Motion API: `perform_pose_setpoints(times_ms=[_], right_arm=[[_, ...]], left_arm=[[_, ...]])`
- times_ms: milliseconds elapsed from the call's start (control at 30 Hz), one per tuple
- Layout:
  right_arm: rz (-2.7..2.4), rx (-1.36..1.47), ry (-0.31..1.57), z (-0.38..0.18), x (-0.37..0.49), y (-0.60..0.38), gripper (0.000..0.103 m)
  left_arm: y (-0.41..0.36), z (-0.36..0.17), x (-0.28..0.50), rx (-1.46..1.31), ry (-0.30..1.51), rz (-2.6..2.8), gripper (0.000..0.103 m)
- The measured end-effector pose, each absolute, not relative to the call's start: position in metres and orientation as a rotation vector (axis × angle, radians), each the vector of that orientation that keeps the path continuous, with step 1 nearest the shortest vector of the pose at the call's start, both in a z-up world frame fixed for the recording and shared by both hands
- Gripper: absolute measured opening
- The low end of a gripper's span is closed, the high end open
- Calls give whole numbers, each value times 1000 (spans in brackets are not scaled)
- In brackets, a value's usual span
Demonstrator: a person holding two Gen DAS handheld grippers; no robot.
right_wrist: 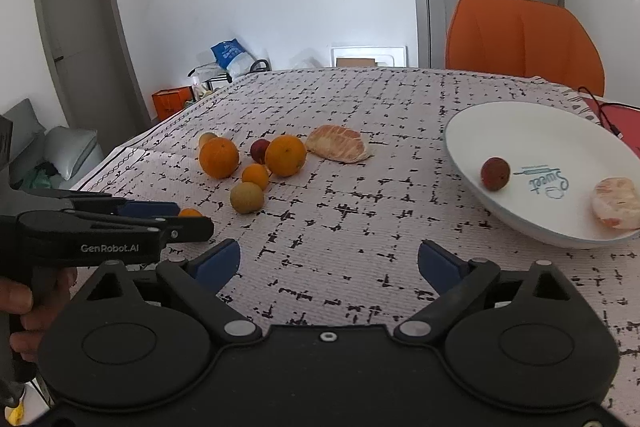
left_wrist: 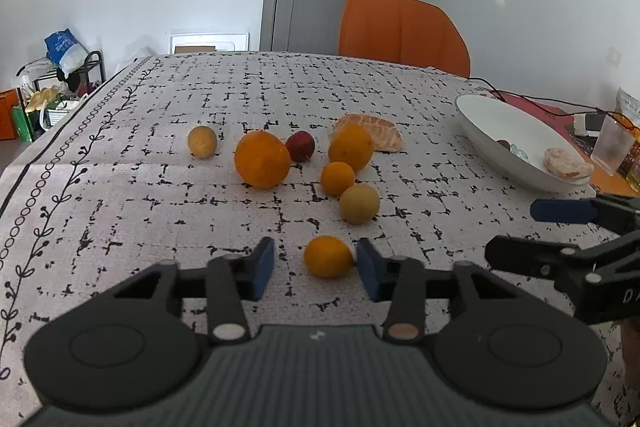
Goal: Organize fruits
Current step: 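Close the left gripper on the small orange, then grasp the yellow-green round fruit with the right gripper while the left holds the orange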
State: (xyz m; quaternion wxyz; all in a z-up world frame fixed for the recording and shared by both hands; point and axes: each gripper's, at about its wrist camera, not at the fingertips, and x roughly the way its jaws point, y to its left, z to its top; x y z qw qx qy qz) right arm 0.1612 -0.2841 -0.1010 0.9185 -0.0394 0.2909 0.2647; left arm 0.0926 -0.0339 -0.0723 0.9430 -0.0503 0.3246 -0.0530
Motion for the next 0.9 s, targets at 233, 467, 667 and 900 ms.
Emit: perform_pose_setpoints(times_ms=[233,467,667,900], right_arm=[[555,-86,606,-102,166,-273,92],[575,-100,611,-104,171,-257,84],[592,-110,612,-104,176,-243,75],[622,-124,617,-107,183,-223,69]], left_arm=[[-24,-71,91,-120,666,-121,25],[-5,-67,88,-132,653,-74,25],[11,-65,87,-142,646,-31,25],[27,-62,83,-153,639,5,25]])
